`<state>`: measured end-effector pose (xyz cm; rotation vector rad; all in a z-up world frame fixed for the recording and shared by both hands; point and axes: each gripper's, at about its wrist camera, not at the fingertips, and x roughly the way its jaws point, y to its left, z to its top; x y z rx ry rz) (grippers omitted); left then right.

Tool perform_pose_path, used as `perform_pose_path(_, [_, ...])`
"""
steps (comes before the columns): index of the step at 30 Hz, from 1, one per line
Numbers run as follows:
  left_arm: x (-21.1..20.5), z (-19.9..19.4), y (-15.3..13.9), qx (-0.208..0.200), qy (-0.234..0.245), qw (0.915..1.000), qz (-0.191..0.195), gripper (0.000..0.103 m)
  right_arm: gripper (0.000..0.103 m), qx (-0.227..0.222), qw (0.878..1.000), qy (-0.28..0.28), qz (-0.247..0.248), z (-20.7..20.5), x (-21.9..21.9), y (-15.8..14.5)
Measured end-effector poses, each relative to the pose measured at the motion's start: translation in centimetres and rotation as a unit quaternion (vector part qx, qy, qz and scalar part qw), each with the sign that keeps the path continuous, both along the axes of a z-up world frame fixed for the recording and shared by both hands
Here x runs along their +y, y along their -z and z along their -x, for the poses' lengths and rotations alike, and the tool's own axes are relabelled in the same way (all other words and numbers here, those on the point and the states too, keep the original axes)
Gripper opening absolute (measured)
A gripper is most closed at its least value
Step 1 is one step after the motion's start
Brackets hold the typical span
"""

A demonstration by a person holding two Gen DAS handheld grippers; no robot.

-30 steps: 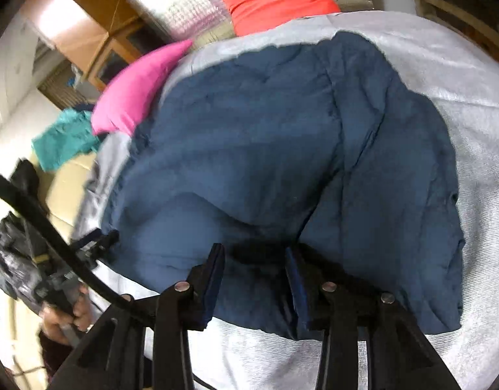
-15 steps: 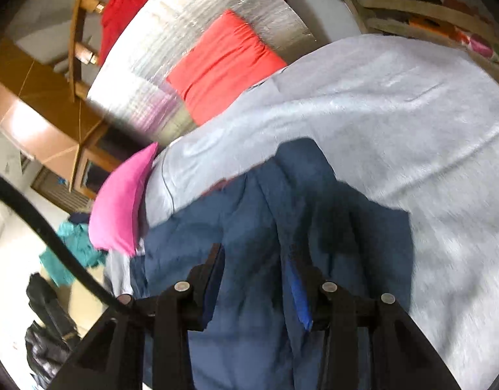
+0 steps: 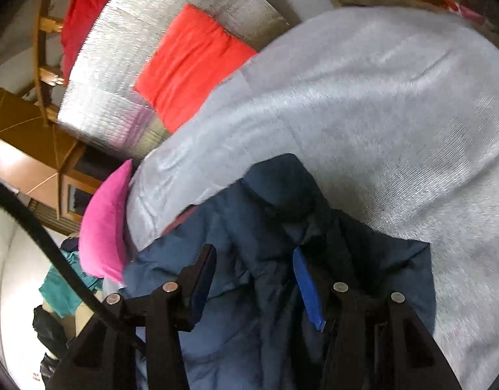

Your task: Fold large clothes

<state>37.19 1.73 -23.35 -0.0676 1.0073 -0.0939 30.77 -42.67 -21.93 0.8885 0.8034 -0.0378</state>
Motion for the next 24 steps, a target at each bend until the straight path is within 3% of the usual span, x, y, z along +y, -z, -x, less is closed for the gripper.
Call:
perform_pose_path(6, [1.9,1.9,-1.6,-0.032,-0.007,0.9988,-0.036,0.095,0.054,-0.009,0.998,-0.054,0.022,2.8,2.5,-1.5])
perform_pose_path(9, [1.9,2.6,-0.9,-0.030,-0.002,0.9976,-0.063,0.095,0.055,0.022,0.995,-0.093,0.038,2.3,4.7,-0.1])
perform_pose_path(12, [0.7,3.0,-0.1,-0.029,0.006,0.9941,-0.104,0.095,0.055,0.041,0.991,-0.100,0.084,1.8,6.2,0.6])
perform_pose_path(14, [0.1,3.8,-0.7,-0.048,0.013,0.9913,-0.122,0.095,0.056,0.039,0.992,-0.093,0.080,2.2,6.2,0.3])
perform_pose_path(17, [-0.5,5.2,-1.6,-0.067,0.025,0.9899,-0.123,0.095,0.057,0.025,0.994,-0.080,0.066,3.2,6.0,-0.4])
perform_pose_path(24, [-1.4,7.4,-3.1,-0.103,0.042,0.9862,-0.123,0.095,0.060,-0.006,0.991,-0.101,0.092,5.2,7.6,-2.2])
